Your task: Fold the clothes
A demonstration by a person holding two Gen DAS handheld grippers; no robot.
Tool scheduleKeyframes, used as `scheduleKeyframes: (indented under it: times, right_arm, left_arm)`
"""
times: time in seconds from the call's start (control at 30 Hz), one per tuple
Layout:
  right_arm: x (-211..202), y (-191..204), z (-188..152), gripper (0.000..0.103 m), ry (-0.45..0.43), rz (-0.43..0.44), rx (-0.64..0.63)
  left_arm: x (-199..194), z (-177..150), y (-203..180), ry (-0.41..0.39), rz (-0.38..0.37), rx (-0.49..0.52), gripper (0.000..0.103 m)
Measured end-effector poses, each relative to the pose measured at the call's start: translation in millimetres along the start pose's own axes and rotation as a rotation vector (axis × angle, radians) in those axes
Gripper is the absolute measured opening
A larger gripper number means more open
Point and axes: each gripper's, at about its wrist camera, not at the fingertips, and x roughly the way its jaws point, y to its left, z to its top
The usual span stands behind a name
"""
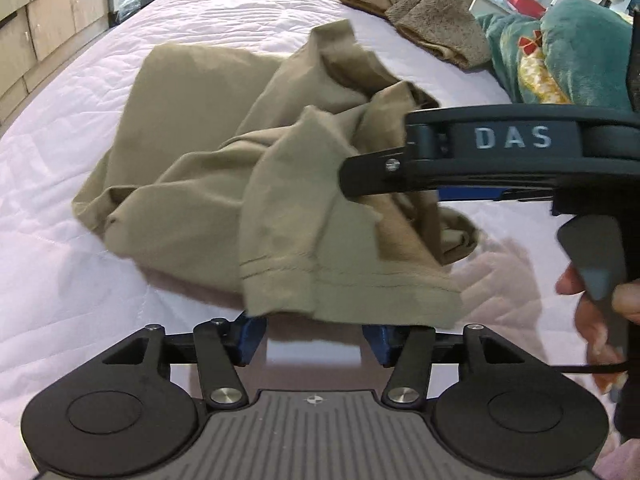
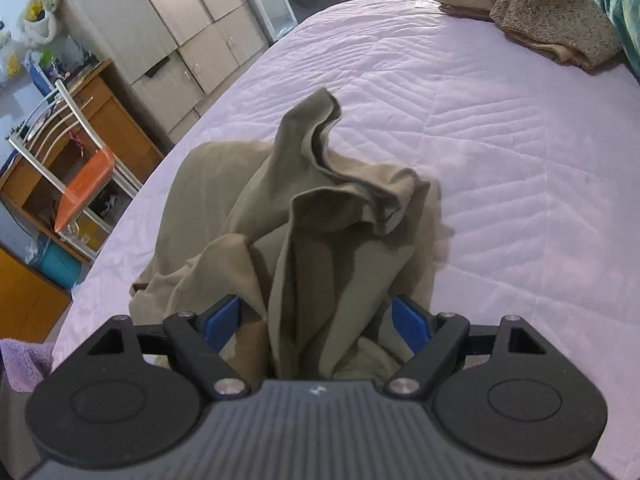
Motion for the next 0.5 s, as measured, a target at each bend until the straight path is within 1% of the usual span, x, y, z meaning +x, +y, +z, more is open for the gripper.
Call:
scheduleKeyframes:
  times: [0.13, 0.17, 0.23, 0.3, 0.33, 0.37, 0.4, 0.5]
  right_arm:
    - [3, -5, 1, 0.083, -0.001, 0.005, 0.025]
    - [1, -7, 1, 0.084, -0.005, 0.004, 0.027]
    - [-2, -8, 1, 0.084, -0.014, 0.002, 0.030]
    - [-4, -8, 1, 0.085, -0.023, -0.001, 0.030]
    - [-5, -8, 2, 0.085, -0.026, -0.002, 0.028]
    - [-6, -7, 1, 0.085, -0.028, -0.003, 0.025]
    - [-7, -7, 1, 0.085, -0.030, -0.004, 0.023]
    - [-9, -5, 0, 0.085, -0.029, -0.002, 0.019]
  left_arm:
    - [3, -1, -2, -0.025, -0.025, -0.015, 0.056]
    - [3, -1, -1, -0.036, -0.038, -0.022, 0.053]
    - [4, 2, 1, -0.057, -0.064, -0.037, 0.050]
    - [10, 8, -3, -0.076, -0.063, -0.022, 0.031]
    - [11, 10, -4, -0.078, -0.061, -0.016, 0.028]
    - [12, 13, -3, -0.083, -0.061, -0.017, 0.021]
    - [14, 17, -4, -0.090, -0.059, -0.020, 0.017]
    - [11, 26, -3, -0.126, -0.068, -0.018, 0.013]
